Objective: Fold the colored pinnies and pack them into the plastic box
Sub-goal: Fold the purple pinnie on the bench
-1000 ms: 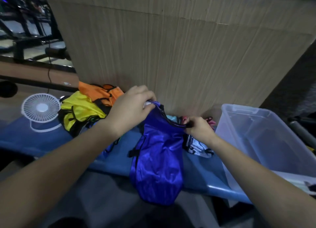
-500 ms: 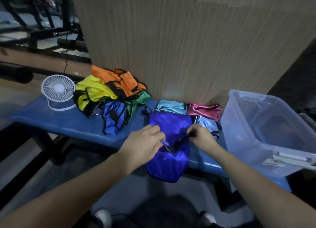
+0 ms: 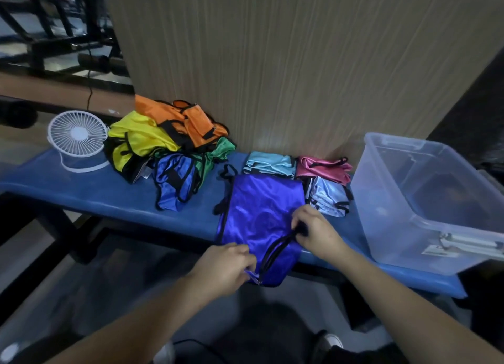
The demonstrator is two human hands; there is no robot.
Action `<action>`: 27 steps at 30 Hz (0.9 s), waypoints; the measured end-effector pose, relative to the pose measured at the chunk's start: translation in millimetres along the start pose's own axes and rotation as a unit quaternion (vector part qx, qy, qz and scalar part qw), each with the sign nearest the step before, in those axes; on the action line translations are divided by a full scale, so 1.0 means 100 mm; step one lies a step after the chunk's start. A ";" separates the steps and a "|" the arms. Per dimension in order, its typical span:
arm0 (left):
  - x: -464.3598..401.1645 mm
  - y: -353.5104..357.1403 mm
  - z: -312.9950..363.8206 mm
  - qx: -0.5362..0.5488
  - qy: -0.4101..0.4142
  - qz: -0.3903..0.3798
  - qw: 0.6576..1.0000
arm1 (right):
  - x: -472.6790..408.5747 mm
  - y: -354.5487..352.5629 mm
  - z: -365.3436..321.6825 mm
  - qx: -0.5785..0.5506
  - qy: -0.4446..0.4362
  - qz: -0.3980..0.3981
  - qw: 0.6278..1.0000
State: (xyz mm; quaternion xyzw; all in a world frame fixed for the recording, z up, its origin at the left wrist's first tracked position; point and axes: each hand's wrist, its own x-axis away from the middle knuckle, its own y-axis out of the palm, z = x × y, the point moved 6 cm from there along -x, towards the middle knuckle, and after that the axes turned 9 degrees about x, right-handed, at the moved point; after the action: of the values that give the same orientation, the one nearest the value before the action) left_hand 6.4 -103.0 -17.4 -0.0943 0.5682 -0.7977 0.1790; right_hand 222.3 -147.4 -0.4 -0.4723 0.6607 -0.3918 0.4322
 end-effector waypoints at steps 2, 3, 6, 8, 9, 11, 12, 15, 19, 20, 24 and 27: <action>-0.01 0.08 -0.01 0.017 -0.004 -0.030 0.999 | 0.03 0.03 0.02 0.004 -0.002 -0.017 1.000; -0.02 0.13 -0.03 0.026 -0.004 -0.045 0.999 | 0.03 0.03 0.03 0.007 -0.006 -0.029 1.000; -0.04 0.28 -0.10 0.048 -0.015 -0.111 0.993 | 0.03 0.02 0.00 0.040 -0.024 -0.085 0.995; -0.08 0.29 -0.14 0.084 -0.021 -0.136 0.987 | -0.02 -0.03 -0.03 0.066 -0.030 -0.098 0.993; -0.12 0.22 -0.15 0.110 -0.022 -0.133 0.985 | -0.06 -0.06 -0.04 0.072 -0.026 -0.091 0.993; -0.27 0.00 -0.22 0.188 -0.037 -0.083 0.978 | -0.19 -0.15 -0.07 0.068 -0.020 -0.045 0.996; -0.37 -0.15 -0.30 0.227 -0.051 -0.040 0.972 | -0.28 -0.20 -0.08 0.068 -0.022 -0.009 0.997; -0.70 -0.60 -0.60 0.258 -0.066 0.120 0.957 | -0.58 -0.29 -0.04 0.091 -0.005 0.077 0.993; -1.14 -0.91 -0.94 0.205 -0.079 0.230 0.948 | -0.86 -0.22 0.12 0.098 0.052 0.078 0.991; -1.24 -0.91 -1.00 0.188 -0.087 0.228 0.951 | -0.89 -0.18 0.16 0.101 0.062 0.065 0.991; -1.51 -0.80 -1.19 0.147 -0.102 0.173 0.969 | -0.98 -0.10 0.30 0.137 0.094 0.046 0.985; -1.58 -0.65 -1.35 0.106 -0.139 0.078 0.981 | -1.04 -0.08 0.34 0.166 0.091 0.013 0.982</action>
State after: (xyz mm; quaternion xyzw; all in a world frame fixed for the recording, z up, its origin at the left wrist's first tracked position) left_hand 92.4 95.6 6.7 -0.1406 0.4558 -0.8158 0.3271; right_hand 275.4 -52.4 16.7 -0.3475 0.6297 -0.5315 0.4475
